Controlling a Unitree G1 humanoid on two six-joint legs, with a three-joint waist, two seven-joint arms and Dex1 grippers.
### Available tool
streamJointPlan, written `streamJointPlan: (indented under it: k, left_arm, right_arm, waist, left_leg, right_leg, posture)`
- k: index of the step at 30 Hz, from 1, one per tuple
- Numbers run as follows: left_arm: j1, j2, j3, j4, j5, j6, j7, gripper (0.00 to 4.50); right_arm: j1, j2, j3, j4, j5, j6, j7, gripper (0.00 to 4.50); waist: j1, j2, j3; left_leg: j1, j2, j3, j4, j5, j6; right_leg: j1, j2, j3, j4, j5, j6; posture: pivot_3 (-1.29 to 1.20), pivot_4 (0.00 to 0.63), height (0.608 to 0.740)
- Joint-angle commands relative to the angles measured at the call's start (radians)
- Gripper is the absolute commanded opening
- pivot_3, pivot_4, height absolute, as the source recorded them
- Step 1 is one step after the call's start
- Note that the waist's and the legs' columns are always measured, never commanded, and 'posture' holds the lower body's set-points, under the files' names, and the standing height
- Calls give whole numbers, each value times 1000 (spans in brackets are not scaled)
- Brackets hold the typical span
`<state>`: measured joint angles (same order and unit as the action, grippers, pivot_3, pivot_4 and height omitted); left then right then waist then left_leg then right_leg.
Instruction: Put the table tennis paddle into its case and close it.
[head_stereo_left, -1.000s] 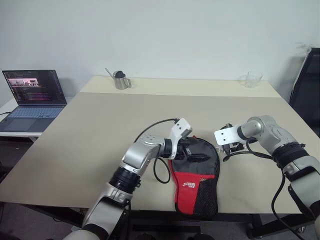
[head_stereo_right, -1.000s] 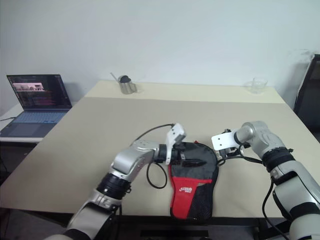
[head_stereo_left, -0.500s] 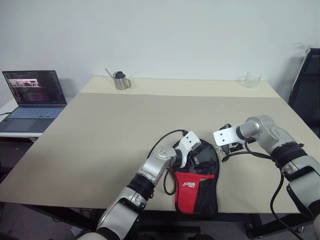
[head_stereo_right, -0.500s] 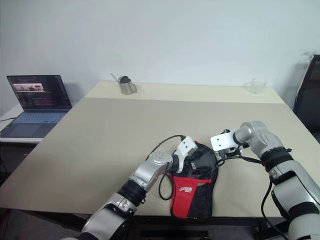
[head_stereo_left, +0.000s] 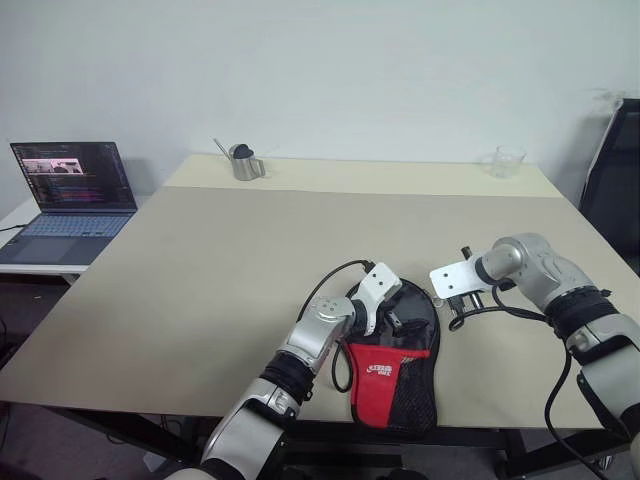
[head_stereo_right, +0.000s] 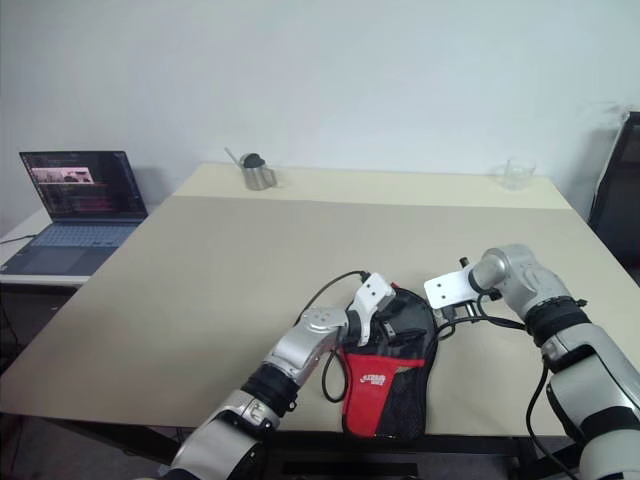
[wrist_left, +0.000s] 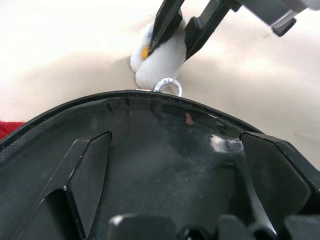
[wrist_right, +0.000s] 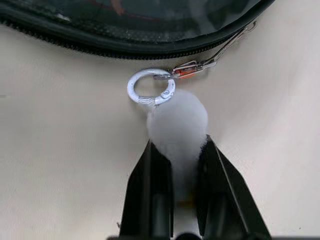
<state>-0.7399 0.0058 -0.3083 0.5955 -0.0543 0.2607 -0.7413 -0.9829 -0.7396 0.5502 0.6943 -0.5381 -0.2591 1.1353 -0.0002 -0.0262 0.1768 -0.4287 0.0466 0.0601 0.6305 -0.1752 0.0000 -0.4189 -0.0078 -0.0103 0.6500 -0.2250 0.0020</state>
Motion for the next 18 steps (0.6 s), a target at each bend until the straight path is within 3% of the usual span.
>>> streamJointPlan:
  k: [1,11,18]
  left_arm:
    - [34,-1,-12,58,27,43,14,4500]
    - [23,0,-35,103,77,25,37,4500]
    - [16,-8,-40,121,85,20,28,4500]
  right_arm:
    - [49,-77,-39,-128,23,4,73,177]
    - [304,-205,-118,-566,96,140,200,172]
    - [416,-265,-160,-714,109,209,222,169]
  waist:
    - [3,0,0]
    - [8,3,-4]
    - [5,3,-8]
  left_leg:
    - [0,0,0,0,0,0]
    - [0,-1,0,0,0,0]
    - [7,-1,-1,-1,-1,-1]
  right_leg:
    - [0,0,0,-1,0,0]
    - [1,0,-1,-2,0,0]
    - [7,-1,-3,-4,-1,0]
  posture:
    - [0,150,740]
    - [0,150,740]
    - [0,150,740]
